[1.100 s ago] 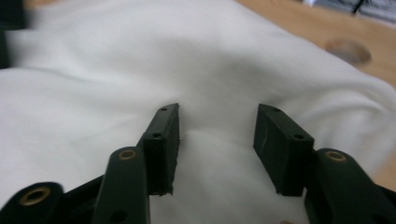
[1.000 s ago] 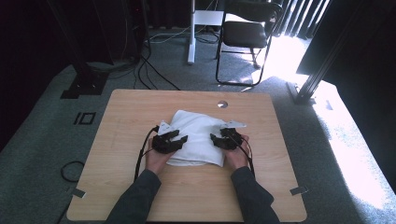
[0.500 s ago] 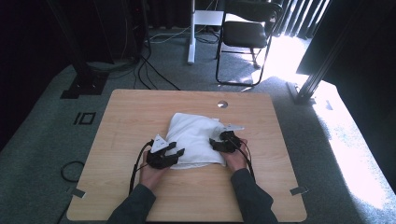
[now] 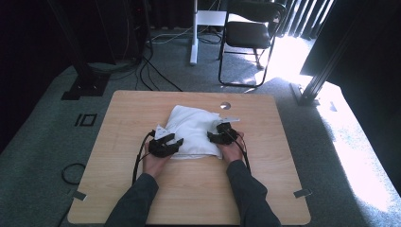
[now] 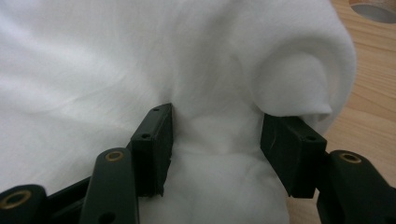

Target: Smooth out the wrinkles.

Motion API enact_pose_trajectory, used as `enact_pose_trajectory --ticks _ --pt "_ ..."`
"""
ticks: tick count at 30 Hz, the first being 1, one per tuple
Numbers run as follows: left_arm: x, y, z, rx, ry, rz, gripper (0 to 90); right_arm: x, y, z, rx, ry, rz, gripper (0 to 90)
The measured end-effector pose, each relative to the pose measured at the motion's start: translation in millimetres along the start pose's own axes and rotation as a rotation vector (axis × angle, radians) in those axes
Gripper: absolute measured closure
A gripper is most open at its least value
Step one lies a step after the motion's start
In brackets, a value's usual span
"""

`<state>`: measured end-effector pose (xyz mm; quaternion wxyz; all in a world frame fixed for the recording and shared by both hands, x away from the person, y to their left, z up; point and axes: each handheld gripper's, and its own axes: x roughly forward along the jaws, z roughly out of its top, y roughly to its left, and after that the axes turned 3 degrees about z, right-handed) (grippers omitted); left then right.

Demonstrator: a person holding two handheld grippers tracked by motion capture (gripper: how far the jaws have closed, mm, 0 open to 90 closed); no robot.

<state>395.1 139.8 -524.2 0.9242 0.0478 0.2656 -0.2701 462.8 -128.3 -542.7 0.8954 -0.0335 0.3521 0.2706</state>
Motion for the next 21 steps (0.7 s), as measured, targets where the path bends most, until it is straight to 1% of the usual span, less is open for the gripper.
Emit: enact_pose_trajectory --ticks 1,3,4,5,6,9,11,14,16,18,19,21 --pt "0.6 0.4 0.7 0.003 -0.003 0.002 50.9 1.3 -0.9 1.0 0.003 -0.001 -0.001 42.8" --pt "-0.2 2.9 2.6 -0.024 -0.014 -0.016 49.8 1.7 -2.9 2.7 0.012 -0.002 -0.002 41.7" --pt "-2.7 4.3 3.9 -0.036 -0.024 -0.025 49.3 0.7 -3.5 3.1 0.017 -0.004 -0.004 40.9" --pt "-6.5 5.6 5.4 -0.039 -0.036 -0.030 49.1 -1.5 -3.7 3.4 0.017 -0.008 -0.003 39.7" --pt "-12.9 7.4 7.6 -0.044 -0.046 -0.028 47.9 -5.7 -3.3 3.7 0.017 -0.017 -0.004 38.1" --pt "-30.7 13.7 10.3 -0.056 -0.072 -0.027 46.1 -27.0 -3.6 3.4 0.026 -0.067 0.016 33.4" --pt "-44.8 19.0 9.9 -0.063 -0.085 -0.013 45.9 -44.7 -4.0 0.1 0.009 -0.101 0.015 31.8" --pt "-64.5 27.0 6.7 -0.067 -0.094 0.005 45.4 -71.3 -8.6 -10.1 -0.002 -0.140 0.009 31.1" --pt "-74.8 32.3 2.3 -0.062 -0.081 0.026 44.6 -86.8 -14.3 -19.8 -0.009 -0.150 -0.007 30.8" --pt "-85.4 37.6 -3.0 -0.065 -0.075 0.040 44.6 -101.0 -21.9 -30.8 0.002 -0.154 -0.027 30.7" --pt "-90.4 39.9 -5.5 -0.075 -0.076 0.045 44.6 -107.4 -26.2 -36.5 0.008 -0.158 -0.039 30.7" --pt "-100.4 43.8 -9.1 -0.075 -0.069 0.060 44.1 -119.9 -35.5 -48.7 0.019 -0.152 -0.057 29.3"
